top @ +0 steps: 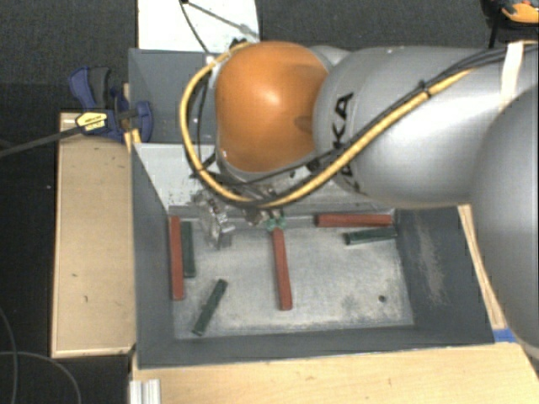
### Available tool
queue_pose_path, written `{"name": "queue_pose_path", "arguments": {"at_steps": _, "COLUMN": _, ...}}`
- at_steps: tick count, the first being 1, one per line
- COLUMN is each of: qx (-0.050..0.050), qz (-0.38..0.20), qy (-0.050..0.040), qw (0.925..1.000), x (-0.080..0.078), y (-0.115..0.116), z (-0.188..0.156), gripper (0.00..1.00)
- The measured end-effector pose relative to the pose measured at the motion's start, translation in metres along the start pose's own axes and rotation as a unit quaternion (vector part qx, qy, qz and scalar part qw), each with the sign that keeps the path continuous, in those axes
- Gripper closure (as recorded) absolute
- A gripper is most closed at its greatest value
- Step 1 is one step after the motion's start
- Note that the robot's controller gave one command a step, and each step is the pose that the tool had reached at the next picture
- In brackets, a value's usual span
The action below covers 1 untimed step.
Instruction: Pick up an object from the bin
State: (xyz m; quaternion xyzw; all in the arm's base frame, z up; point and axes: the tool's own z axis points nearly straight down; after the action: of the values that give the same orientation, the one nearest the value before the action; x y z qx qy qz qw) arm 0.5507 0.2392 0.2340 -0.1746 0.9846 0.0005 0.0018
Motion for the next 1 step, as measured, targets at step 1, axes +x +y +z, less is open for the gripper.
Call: {"name": "queue_pose_path", "arguments": {"at_steps": 1, "qx": 0.000, "qz": 0.014, "qy": 0.0008, "qw": 0.9999, "x": 0.0119, "y": -0.0565, "z": 0.0750, "gripper": 0.00}}
